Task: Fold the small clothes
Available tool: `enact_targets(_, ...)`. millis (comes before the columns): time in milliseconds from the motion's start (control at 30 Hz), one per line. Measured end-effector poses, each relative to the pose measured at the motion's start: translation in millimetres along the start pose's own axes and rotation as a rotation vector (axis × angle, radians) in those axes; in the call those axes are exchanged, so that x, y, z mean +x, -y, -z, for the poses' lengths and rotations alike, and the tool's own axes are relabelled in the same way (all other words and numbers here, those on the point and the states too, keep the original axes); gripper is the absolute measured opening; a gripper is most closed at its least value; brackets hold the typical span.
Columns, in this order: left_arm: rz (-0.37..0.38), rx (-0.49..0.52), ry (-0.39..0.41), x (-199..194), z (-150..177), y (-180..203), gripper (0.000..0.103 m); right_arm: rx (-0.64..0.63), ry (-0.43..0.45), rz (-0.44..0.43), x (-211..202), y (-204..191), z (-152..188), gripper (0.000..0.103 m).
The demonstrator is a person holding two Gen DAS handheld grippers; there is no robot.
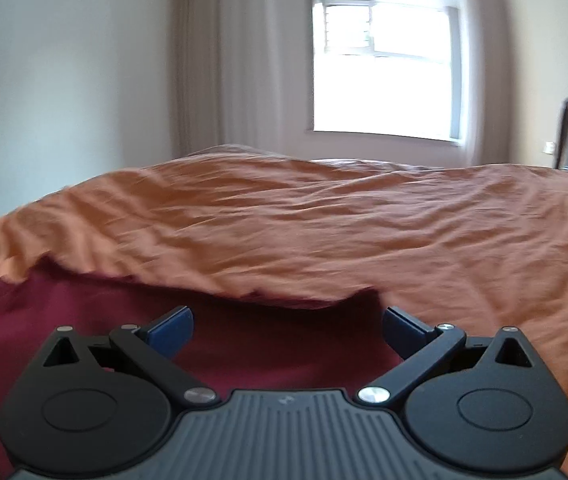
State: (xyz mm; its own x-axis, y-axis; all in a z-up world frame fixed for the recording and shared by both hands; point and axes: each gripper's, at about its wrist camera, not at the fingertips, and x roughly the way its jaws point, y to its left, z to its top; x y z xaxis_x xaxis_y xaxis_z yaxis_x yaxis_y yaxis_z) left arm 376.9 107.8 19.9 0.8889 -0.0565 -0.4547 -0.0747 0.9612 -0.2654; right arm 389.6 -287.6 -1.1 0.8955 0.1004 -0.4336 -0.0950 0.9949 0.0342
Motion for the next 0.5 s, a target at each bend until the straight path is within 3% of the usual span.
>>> enact_targets(133,0.025,-0.057,-0.002,-31.6,20.0,-8.1,0.102,-0.046,-0.004,-0.056,-7.9,-36.2,12.7,0.103)
enact_targets(500,0.06,-0.121,-0.059,-74.5,78.2,-19.1,0.102,-0.213,0.111,0.031,-37.1,-87.0,59.0,0.103)
